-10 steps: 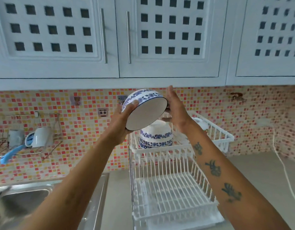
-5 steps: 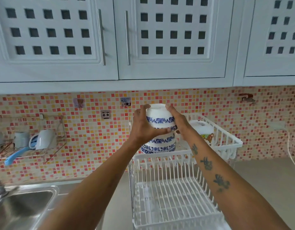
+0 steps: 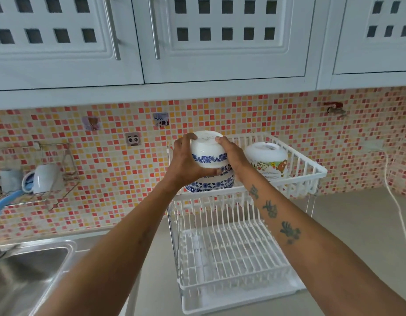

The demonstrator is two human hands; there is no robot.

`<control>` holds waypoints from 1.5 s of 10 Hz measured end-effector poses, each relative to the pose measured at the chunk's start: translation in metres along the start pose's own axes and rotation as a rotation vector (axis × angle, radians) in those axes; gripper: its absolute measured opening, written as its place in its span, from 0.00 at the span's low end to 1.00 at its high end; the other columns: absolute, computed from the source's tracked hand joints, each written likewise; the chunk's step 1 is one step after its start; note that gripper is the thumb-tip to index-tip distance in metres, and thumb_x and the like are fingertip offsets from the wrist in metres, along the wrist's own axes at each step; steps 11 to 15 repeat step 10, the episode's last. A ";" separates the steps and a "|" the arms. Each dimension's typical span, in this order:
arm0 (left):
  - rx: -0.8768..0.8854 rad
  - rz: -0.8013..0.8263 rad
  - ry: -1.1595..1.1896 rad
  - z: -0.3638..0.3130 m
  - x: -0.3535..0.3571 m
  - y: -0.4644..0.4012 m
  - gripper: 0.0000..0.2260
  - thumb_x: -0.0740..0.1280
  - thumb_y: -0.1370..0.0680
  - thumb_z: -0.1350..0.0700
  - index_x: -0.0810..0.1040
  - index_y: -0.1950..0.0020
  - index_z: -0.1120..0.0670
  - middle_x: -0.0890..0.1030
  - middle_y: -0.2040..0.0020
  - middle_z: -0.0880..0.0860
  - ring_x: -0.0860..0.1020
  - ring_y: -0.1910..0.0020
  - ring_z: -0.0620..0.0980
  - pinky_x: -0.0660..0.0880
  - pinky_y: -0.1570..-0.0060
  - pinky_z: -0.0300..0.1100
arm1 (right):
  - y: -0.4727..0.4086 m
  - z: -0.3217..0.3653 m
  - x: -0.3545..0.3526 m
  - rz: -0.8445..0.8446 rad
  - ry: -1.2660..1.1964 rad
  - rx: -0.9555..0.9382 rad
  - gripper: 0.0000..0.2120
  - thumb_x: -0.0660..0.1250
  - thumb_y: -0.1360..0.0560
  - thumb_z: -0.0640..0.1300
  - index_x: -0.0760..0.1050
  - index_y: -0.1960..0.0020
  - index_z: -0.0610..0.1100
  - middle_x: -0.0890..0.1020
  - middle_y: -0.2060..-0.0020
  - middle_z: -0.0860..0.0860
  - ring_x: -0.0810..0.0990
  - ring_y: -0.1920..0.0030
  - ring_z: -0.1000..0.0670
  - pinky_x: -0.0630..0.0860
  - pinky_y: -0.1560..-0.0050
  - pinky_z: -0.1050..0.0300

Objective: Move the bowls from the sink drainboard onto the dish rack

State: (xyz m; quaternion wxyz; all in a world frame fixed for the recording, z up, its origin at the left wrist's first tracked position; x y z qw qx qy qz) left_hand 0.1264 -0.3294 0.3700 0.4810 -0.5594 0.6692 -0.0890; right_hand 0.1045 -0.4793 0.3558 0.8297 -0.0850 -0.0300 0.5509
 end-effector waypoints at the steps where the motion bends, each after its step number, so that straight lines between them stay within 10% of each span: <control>1: -0.018 0.017 0.001 0.000 0.003 0.001 0.45 0.83 0.43 0.47 0.62 0.33 0.55 0.66 0.36 0.57 0.65 0.40 0.49 0.70 0.43 0.40 | -0.006 -0.008 -0.001 -0.012 0.031 0.041 0.38 0.64 0.41 0.69 0.76 0.39 0.46 0.85 0.49 0.46 0.84 0.52 0.45 0.80 0.48 0.47; 5: -0.093 0.142 -0.083 0.010 0.019 0.000 0.48 0.83 0.44 0.47 0.60 0.33 0.54 0.66 0.36 0.58 0.69 0.42 0.55 0.73 0.39 0.50 | -0.017 -0.029 -0.001 0.015 0.167 0.109 0.45 0.58 0.41 0.70 0.70 0.33 0.42 0.82 0.47 0.43 0.83 0.52 0.44 0.79 0.58 0.53; 8: -0.154 0.199 -0.081 0.011 0.021 0.003 0.50 0.82 0.43 0.46 0.58 0.29 0.53 0.63 0.31 0.58 0.68 0.34 0.59 0.72 0.34 0.55 | -0.017 -0.029 -0.002 -0.020 0.261 0.091 0.45 0.52 0.38 0.70 0.61 0.29 0.44 0.78 0.41 0.43 0.82 0.48 0.41 0.81 0.48 0.40; 10: -0.164 0.384 -0.255 0.007 0.015 0.018 0.54 0.77 0.35 0.42 0.47 0.22 0.56 0.51 0.23 0.59 0.50 0.22 0.60 0.53 0.23 0.55 | -0.006 -0.017 -0.008 0.014 0.501 0.095 0.38 0.47 0.24 0.69 0.55 0.23 0.44 0.65 0.27 0.43 0.69 0.30 0.41 0.70 0.38 0.48; 15: -0.164 0.384 -0.255 0.007 0.015 0.018 0.54 0.77 0.35 0.42 0.47 0.22 0.56 0.51 0.23 0.59 0.50 0.22 0.60 0.53 0.23 0.55 | -0.006 -0.017 -0.008 0.014 0.501 0.095 0.38 0.47 0.24 0.69 0.55 0.23 0.44 0.65 0.27 0.43 0.69 0.30 0.41 0.70 0.38 0.48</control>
Point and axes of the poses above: each hand's wrist, its own y-axis away from the middle knuckle, its own x-axis out of the palm, z = x × y, the point moved 6 cm from there along -y, towards the middle knuckle
